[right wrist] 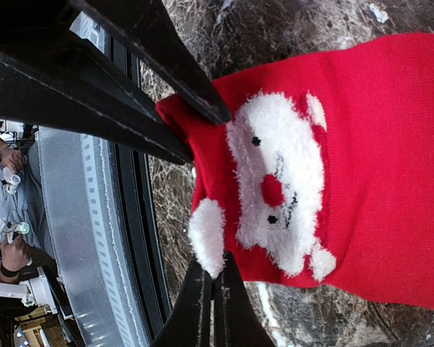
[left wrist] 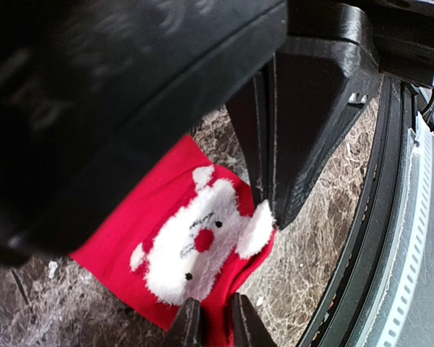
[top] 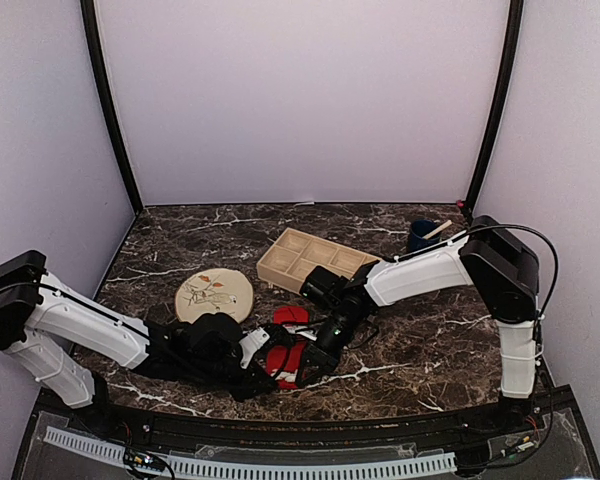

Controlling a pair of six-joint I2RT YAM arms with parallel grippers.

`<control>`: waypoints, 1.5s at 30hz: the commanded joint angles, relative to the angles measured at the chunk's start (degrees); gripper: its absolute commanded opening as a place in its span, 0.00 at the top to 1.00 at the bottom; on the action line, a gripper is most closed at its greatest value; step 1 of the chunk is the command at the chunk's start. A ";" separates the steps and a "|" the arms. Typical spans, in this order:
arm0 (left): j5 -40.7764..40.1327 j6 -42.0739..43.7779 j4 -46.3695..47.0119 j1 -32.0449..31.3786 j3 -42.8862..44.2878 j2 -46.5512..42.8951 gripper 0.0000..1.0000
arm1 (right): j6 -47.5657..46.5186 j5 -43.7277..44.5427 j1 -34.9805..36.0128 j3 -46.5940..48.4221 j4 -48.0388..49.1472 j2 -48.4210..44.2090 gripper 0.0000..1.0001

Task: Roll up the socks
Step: Roll the sock at the center of the board.

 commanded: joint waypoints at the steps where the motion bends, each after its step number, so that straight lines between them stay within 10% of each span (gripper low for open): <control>1: 0.96 0.51 0.78 -0.25 1.58 0.52 0.86 | -0.70 -1.11 -0.59 1.24 0.24 0.66 1.00; 8: 0.05 -0.09 0.51 -0.25 1.19 0.00 1.00 | -0.39 -0.87 -0.59 0.65 0.74 0.73 1.00; 45: 7.67 -7.72 -0.71 3.83 1.46 1.54 1.00 | 13.02 9.51 -3.31 -21.47 28.27 -14.15 0.79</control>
